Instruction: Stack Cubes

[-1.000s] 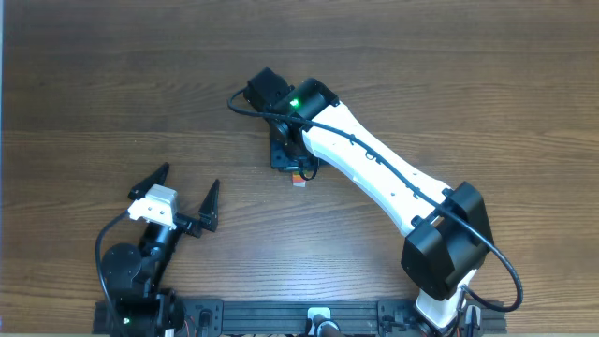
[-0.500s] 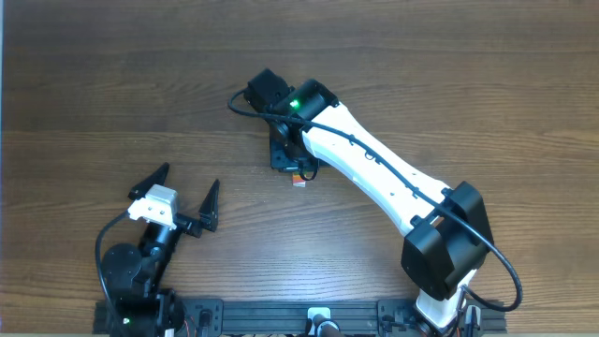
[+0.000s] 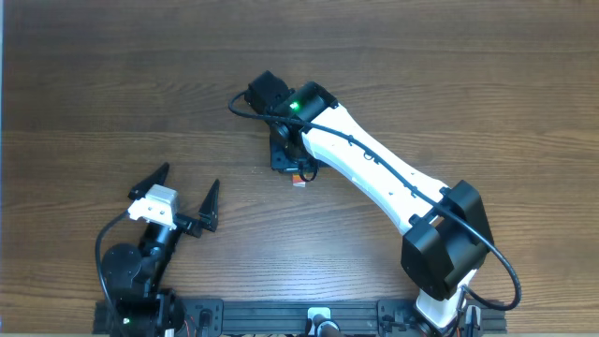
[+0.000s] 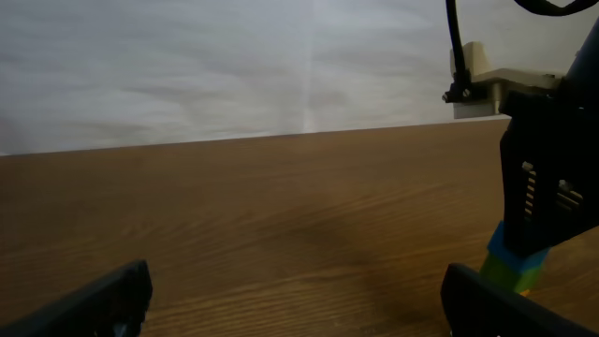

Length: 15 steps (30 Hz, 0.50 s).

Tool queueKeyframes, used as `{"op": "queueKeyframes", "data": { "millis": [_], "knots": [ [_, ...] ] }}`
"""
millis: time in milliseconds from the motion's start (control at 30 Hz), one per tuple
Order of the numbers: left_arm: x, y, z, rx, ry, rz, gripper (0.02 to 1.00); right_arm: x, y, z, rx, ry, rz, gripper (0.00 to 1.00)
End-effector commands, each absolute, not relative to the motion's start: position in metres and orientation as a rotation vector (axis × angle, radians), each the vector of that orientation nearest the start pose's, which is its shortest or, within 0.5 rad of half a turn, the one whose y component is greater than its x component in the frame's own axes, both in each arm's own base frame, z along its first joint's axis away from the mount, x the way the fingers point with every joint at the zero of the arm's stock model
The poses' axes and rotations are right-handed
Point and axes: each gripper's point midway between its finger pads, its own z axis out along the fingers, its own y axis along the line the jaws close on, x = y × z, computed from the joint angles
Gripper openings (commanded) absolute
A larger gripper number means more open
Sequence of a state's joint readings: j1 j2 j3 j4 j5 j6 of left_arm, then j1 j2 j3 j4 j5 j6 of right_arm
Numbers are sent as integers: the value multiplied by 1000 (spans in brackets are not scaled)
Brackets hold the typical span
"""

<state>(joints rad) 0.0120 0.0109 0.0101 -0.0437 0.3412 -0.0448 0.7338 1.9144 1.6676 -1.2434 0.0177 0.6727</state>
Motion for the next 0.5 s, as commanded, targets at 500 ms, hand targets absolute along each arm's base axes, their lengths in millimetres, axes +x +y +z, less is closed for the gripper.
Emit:
{"op": "queueKeyframes", "data": {
  "millis": [500],
  "knots": [
    [237,-58,165,239,1604,-304,998,283,251,117,-87,3063,60,174]
  ]
}}
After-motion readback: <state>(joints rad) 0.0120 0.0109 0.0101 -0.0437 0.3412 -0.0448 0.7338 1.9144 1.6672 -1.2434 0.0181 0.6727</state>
